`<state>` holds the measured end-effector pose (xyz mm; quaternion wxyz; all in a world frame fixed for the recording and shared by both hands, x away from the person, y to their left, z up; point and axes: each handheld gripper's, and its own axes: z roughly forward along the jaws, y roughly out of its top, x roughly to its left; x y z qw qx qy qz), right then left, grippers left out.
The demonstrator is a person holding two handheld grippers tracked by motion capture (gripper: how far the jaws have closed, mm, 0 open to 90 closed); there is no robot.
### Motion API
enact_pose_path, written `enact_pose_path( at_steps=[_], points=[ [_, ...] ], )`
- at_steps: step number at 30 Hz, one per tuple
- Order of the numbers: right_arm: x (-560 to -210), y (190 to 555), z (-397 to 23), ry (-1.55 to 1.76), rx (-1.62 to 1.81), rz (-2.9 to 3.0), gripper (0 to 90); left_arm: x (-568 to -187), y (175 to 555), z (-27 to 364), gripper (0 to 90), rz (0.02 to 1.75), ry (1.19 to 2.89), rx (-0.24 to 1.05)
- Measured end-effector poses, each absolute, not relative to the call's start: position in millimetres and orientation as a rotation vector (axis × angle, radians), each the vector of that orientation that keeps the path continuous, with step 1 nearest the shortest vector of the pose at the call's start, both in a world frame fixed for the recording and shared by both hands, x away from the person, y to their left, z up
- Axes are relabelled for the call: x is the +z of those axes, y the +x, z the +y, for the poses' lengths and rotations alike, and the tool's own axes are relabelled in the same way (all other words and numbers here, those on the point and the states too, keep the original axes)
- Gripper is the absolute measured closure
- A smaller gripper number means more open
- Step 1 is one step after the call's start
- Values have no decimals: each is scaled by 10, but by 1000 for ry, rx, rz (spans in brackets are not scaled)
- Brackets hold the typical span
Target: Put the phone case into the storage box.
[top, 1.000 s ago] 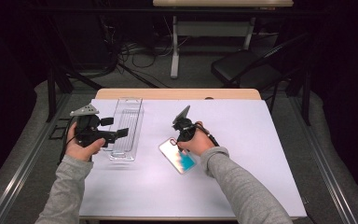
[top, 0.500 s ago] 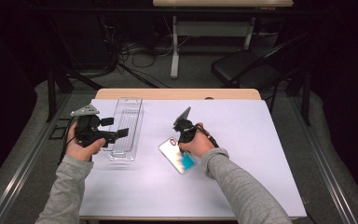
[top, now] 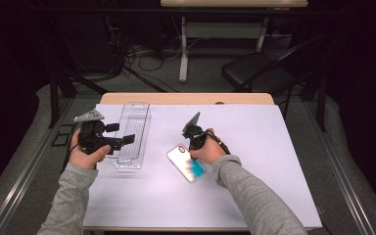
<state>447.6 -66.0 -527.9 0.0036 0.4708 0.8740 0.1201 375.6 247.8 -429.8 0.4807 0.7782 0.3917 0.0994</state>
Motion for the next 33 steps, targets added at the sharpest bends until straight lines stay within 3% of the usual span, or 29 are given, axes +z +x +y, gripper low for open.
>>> enact_pose_path(
  at_steps=[33],
  points=[
    [-5266,4496,-607,1427,306,2776,877,-4312,3767,2476,128,956,1903,240]
  ],
)
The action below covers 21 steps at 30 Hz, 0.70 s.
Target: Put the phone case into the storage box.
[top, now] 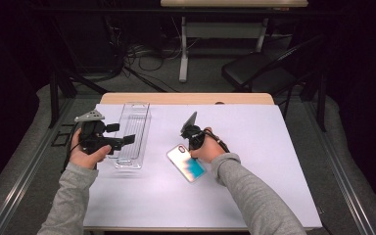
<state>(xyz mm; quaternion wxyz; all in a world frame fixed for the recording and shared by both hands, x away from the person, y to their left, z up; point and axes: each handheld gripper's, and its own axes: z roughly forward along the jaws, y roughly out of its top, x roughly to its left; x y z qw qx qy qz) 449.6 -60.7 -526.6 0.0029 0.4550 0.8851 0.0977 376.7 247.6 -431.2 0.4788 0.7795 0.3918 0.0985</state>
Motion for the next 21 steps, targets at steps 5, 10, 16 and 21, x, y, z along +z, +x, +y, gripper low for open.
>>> enact_pose_path(
  at_steps=[5,10,16,21],
  points=[
    [-5254,4503,-612,1399,280,2792,877,-4311,3766,2482,132,957,1901,240],
    [-5260,4501,-613,1405,295,2787,878,-4312,3766,2481,132,956,1903,240],
    [-5251,4505,-614,1405,277,2795,878,-4314,3767,2480,132,958,1902,241],
    [-5269,4494,-612,1421,319,2777,878,-4315,3770,2480,133,954,1908,242]
  ],
)
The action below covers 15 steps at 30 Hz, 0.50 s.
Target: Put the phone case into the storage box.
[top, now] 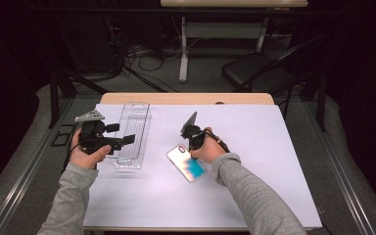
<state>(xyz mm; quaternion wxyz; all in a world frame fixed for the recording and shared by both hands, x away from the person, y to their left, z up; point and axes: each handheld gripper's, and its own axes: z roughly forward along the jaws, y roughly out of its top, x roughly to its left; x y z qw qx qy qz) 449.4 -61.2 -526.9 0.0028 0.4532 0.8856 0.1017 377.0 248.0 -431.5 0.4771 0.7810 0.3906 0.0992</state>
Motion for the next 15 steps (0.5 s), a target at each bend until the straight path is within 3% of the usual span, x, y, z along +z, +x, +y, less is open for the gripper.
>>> enact_pose_path(
  at_steps=[15],
  points=[
    [-5222,4491,-620,1415,332,2792,877,-4318,3769,2478,132,956,1909,243]
  ],
)
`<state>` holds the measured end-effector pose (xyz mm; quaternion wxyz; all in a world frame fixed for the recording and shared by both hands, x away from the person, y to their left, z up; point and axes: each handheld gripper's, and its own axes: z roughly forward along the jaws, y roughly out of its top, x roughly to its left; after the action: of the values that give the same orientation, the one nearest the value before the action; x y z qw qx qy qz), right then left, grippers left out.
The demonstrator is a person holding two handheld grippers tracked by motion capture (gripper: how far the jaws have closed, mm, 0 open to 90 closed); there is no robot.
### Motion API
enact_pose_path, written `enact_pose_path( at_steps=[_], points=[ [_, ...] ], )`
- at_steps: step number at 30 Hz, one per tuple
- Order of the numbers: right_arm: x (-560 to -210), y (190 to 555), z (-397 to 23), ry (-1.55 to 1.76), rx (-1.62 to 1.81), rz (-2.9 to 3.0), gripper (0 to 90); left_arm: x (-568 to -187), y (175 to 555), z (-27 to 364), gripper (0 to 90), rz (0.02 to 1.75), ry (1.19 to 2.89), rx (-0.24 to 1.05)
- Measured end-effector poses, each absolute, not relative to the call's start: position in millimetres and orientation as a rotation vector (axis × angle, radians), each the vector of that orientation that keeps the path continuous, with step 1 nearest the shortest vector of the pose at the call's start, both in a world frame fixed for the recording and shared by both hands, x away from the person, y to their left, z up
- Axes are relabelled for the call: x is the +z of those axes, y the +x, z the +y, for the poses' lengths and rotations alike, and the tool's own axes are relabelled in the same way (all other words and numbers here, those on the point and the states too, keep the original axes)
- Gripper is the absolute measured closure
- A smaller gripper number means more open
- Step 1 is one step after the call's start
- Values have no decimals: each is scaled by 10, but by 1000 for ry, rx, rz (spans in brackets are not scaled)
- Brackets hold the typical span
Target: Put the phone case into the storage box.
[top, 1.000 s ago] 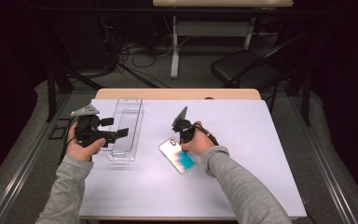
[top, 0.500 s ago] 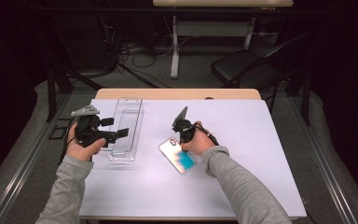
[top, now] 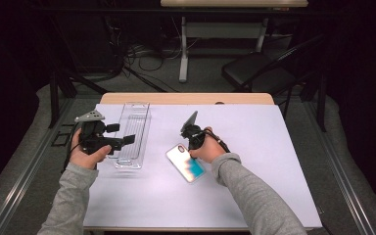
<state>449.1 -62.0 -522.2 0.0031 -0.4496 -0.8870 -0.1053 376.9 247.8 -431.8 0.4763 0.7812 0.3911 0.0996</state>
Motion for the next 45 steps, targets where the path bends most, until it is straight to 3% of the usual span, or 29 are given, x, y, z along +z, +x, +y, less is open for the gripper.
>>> enact_pose_path(
  at_steps=[45],
  points=[
    [-4816,4307,-860,-1618,-860,-2723,875,-4488,3775,2175,135,969,1943,226]
  ],
)
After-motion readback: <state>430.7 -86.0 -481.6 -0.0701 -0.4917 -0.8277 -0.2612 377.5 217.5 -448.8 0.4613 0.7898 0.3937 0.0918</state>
